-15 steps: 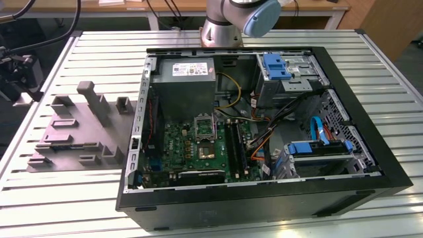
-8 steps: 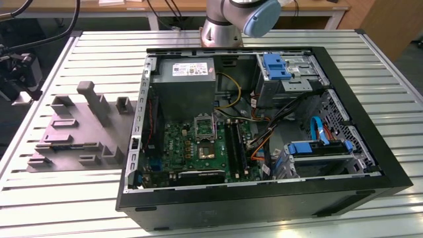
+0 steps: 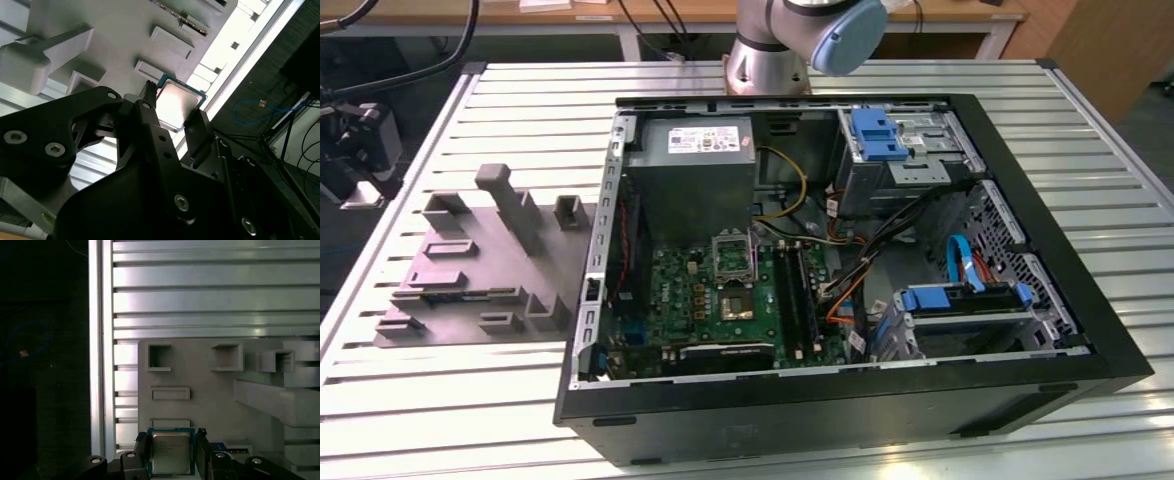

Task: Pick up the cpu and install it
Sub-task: 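Pick up the cpu and move it towards the insertion slot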

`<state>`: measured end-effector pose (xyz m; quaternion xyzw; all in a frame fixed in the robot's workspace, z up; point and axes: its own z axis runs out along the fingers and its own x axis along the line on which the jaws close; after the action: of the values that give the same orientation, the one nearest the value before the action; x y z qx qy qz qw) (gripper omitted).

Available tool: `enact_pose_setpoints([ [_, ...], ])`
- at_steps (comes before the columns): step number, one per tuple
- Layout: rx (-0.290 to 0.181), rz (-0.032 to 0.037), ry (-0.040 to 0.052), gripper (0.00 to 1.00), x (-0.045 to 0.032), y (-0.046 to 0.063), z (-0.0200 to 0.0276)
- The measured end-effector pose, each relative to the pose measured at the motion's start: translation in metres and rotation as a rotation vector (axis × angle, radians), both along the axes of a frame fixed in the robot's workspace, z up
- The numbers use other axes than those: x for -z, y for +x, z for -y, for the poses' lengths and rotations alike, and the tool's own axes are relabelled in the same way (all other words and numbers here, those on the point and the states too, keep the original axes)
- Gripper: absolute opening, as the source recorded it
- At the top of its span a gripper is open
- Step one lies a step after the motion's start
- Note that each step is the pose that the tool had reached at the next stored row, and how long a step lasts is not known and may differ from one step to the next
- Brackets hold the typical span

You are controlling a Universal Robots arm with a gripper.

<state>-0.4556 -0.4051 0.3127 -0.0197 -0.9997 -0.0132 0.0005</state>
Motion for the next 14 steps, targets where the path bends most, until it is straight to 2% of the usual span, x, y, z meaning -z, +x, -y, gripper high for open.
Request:
enact_pose_setpoints([
  [14, 0.0, -0.0001, 0.0, 0.47, -0.0095, 0.0, 0.0],
])
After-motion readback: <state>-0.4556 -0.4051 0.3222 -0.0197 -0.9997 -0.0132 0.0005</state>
